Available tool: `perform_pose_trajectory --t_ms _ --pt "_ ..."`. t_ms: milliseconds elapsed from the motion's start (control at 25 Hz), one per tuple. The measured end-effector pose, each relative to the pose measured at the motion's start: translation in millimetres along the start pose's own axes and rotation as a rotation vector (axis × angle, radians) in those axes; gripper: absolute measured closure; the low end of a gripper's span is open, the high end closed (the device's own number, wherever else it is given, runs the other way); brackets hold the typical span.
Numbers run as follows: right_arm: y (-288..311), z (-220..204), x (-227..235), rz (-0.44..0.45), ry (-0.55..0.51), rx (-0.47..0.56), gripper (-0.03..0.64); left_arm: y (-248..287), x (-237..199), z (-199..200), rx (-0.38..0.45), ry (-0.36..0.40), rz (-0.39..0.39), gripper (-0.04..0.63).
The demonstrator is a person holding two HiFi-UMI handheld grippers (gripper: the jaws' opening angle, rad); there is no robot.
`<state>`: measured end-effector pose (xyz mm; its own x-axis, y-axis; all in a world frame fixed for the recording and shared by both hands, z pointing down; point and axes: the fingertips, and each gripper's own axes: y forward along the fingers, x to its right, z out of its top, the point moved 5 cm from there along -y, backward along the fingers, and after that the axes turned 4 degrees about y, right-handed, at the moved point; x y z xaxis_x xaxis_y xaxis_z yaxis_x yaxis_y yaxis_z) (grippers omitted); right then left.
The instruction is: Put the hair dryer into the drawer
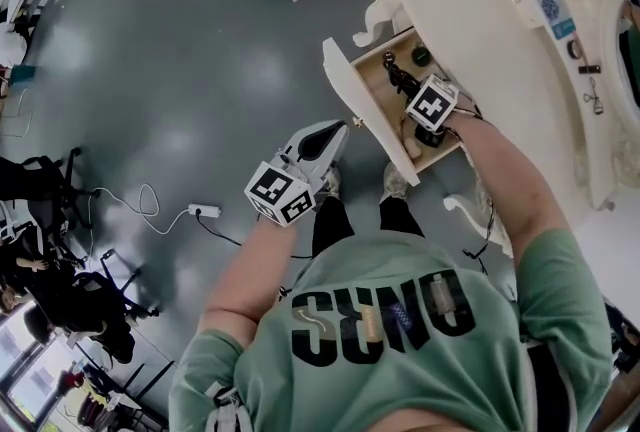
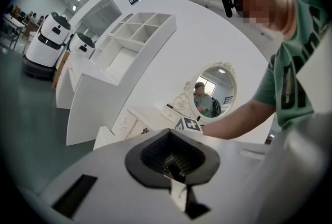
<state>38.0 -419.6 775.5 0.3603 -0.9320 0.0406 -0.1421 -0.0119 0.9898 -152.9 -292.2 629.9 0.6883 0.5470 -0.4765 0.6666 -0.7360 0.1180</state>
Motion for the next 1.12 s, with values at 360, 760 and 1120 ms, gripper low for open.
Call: perform_pose_trajectory --t_ms 360,760,1120 --pt "27.4 2.0 -1.6 0.009 0.008 -0.058 0.436 -8.0 -6.9 -3.3 0.000 -0.011 0.018 0.586" --pt "52.0 2.9 0.0 -0.014 0.077 -0.033 0.422 -8.2 -4.3 -11.3 -0.021 -0.019 0.010 0.586" --pt "23.0 11.0 9.6 0.073 0.287 0.249 0.314 -12.2 -2.2 -18.7 -0.029 -0.031 0.013 0.586"
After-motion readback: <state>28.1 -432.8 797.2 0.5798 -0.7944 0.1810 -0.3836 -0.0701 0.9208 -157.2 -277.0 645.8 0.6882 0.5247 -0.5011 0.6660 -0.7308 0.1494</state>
